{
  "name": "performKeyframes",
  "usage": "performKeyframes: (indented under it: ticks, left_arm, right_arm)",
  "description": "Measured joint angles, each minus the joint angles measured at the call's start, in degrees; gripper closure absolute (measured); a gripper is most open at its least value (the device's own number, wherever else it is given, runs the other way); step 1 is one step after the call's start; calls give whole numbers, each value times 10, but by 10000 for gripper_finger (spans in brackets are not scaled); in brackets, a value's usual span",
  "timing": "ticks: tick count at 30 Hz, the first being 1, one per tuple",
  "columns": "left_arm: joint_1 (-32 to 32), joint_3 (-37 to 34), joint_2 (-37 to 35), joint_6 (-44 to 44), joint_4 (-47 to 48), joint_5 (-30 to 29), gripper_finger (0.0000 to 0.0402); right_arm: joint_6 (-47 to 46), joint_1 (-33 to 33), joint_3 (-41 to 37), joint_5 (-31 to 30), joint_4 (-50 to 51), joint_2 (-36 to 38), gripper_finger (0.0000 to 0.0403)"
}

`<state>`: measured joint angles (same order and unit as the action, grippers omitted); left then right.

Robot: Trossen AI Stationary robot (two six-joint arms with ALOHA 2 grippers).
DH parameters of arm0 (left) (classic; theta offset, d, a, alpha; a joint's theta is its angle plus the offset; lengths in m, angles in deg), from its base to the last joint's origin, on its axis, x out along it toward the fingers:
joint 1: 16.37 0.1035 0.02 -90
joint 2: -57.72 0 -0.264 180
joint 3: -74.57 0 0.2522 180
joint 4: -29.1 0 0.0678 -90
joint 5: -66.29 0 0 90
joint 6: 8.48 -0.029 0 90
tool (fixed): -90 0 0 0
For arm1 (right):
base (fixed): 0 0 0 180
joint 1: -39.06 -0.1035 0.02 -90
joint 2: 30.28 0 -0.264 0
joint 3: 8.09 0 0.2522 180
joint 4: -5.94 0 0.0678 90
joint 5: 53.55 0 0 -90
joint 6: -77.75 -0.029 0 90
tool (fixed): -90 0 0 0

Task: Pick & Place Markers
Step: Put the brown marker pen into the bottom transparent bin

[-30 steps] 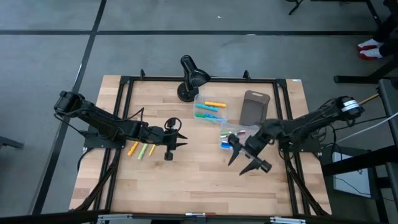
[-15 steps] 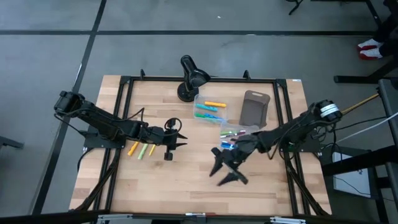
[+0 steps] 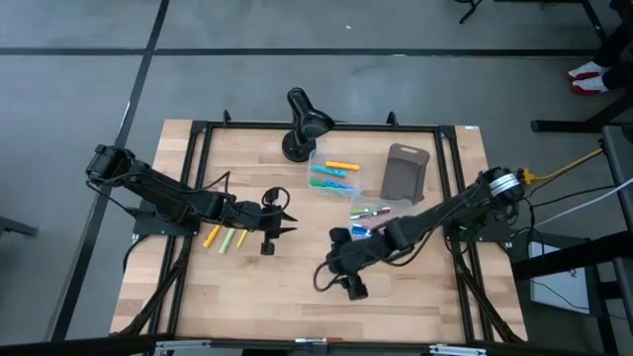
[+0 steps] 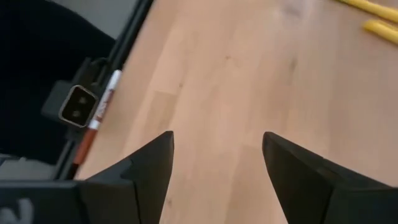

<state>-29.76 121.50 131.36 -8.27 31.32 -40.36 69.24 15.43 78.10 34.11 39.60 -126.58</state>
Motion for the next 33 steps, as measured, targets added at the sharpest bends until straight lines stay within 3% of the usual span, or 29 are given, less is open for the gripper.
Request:
performKeyframes:
  ticks: [11,22,33]
  left_arm:
    - [-1,0,0,36,22,18,304]
    - [-1,0,0,37,26,41,306]
    - [-1,0,0,52,26,47,304]
  right_arm:
    - [-25,-64,135,-24,105,-105,159]
    - [-157,-135,138,-26,91,-144,163]
    - [-187,-202,138,-23,39,-154,232]
